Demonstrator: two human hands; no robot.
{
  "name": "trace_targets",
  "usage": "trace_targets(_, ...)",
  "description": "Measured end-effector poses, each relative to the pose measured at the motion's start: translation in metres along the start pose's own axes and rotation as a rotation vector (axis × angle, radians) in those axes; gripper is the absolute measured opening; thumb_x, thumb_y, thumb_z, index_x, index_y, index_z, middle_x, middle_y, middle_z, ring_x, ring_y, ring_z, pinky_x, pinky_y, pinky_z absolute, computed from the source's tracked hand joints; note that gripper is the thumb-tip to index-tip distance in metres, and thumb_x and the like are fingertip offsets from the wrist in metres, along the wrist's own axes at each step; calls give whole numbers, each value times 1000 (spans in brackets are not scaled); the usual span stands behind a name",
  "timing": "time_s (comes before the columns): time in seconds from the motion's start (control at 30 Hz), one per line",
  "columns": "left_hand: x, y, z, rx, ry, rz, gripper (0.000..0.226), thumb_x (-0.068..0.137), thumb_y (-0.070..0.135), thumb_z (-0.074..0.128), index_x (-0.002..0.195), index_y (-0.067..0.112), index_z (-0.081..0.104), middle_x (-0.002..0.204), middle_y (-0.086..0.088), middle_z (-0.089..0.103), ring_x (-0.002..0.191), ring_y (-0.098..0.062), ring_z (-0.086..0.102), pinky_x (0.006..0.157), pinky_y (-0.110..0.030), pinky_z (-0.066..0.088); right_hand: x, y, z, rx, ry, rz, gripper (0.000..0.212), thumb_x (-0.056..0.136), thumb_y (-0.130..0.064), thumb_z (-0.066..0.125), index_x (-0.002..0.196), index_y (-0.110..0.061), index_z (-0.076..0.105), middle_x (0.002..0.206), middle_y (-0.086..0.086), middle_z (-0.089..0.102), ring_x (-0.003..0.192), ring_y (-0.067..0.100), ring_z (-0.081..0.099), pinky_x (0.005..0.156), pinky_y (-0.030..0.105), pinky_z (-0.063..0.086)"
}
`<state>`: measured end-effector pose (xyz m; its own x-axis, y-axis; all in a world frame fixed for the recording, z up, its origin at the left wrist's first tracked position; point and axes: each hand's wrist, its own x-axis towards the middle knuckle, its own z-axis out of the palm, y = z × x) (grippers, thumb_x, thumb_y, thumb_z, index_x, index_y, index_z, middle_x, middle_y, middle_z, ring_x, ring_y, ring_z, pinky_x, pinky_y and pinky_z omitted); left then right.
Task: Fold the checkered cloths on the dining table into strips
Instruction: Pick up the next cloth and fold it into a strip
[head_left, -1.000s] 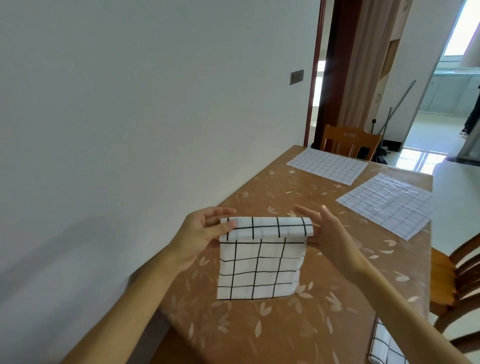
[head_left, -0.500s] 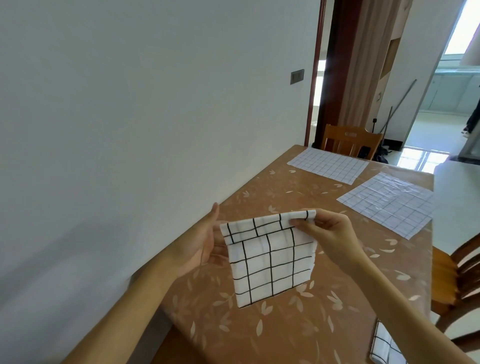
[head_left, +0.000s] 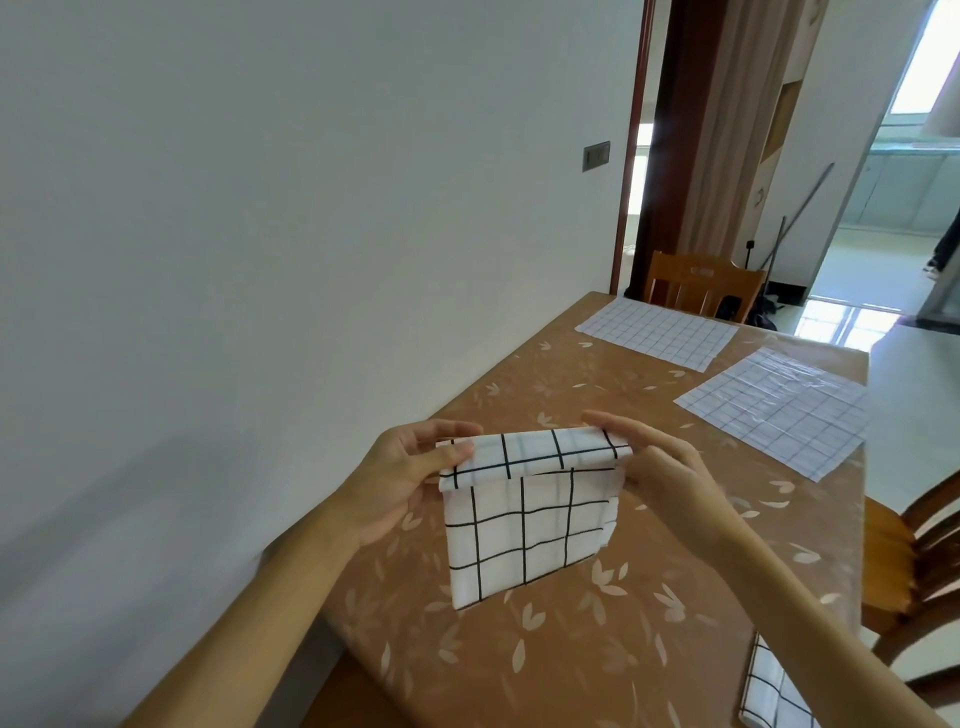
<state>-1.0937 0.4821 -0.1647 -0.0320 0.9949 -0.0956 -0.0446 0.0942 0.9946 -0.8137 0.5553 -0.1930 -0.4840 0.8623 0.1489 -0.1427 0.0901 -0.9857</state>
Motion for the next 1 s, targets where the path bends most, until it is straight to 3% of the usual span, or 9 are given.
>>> trace_targets(0.13, -2, 1, 1, 120, 68, 76, 20, 93, 12, 68, 111, 8, 75, 112, -22, 72, 97, -33, 73, 84, -45, 62, -1, -2, 3, -39, -9, 103, 36, 97, -36, 58, 132, -26, 59, 116, 2, 74, 106, 22, 72, 86, 36, 59)
trace_targets(0.27, -4, 3, 5, 152, 113, 126, 19, 93, 19, 68, 110, 13, 75, 111, -16, 74, 107, -36, 70, 89, -47, 61, -3, -2, 10, -106, 40, 58, 22, 89, -15, 69, 111, -14, 73, 103, 6, 78, 96, 24, 75, 86, 38, 61)
trace_targets(0.33, -2, -1, 1, 193, 81, 61, 33, 90, 44, 68, 115, 23, 74, 119, -8, 73, 117, -32, 66, 99, -51, 55, -3, -3, 12, -90, 102, 20, 17, 87, -12, 72, 102, -14, 78, 96, 8, 79, 90, 26, 76, 81, 40, 61)
trace_targets(0.43, 0, -8, -3, 136, -29, -139, 77, 79, 79, 60, 134, 27, 63, 140, -5, 63, 133, -28, 56, 110, -53, 45, -2, -3, 14, -84, 164, -26, 12, 85, -11, 73, 91, -17, 82, 86, 4, 78, 84, 22, 75, 74, 33, 59)
trace_targets(0.53, 0, -7, -2, -20, -88, -220, 64, 90, 65, 57, 136, 20, 60, 133, -13, 67, 121, -29, 64, 97, -46, 55, -3, -6, 15, -75, 135, -54, 17, 86, -7, 71, 91, -19, 82, 90, 5, 79, 86, 18, 75, 74, 26, 58)
trace_targets(0.63, -3, -3, -1, 21, -127, -217, 52, 88, 49, 66, 127, 14, 67, 120, -17, 71, 99, -30, 71, 81, -41, 59, -4, -5, 12, -95, 103, -76, 21, 89, -1, 66, 98, -14, 80, 105, 1, 78, 105, 13, 71, 85, 27, 57)
trace_targets(0.73, -5, -2, -4, 75, -117, -199, 42, 82, 38, 76, 121, 22, 73, 125, -11, 70, 109, -34, 70, 92, -47, 57, -4, -2, 7, -143, 61, -76, 37, 90, 12, 58, 87, -16, 82, 111, -1, 77, 113, 11, 68, 91, 30, 56)
trace_targets(0.83, -6, -4, -6, 40, -149, -182, 44, 84, 18, 79, 127, 21, 68, 128, -14, 69, 117, -37, 66, 98, -48, 56, -4, 0, 6, -135, 72, -47, 60, 87, 23, 46, 71, -24, 81, 99, -5, 78, 96, 12, 71, 77, 27, 59)
trace_targets(1.0, -1, -4, -5, -28, -106, -145, 40, 82, 3, 75, 122, 9, 71, 120, -16, 73, 103, -29, 73, 85, -35, 63, -7, 1, 5, 30, 59, 30, 48, 98, 8, 41, 104, -21, 79, 106, -3, 76, 93, 14, 70, 74, 26, 56)
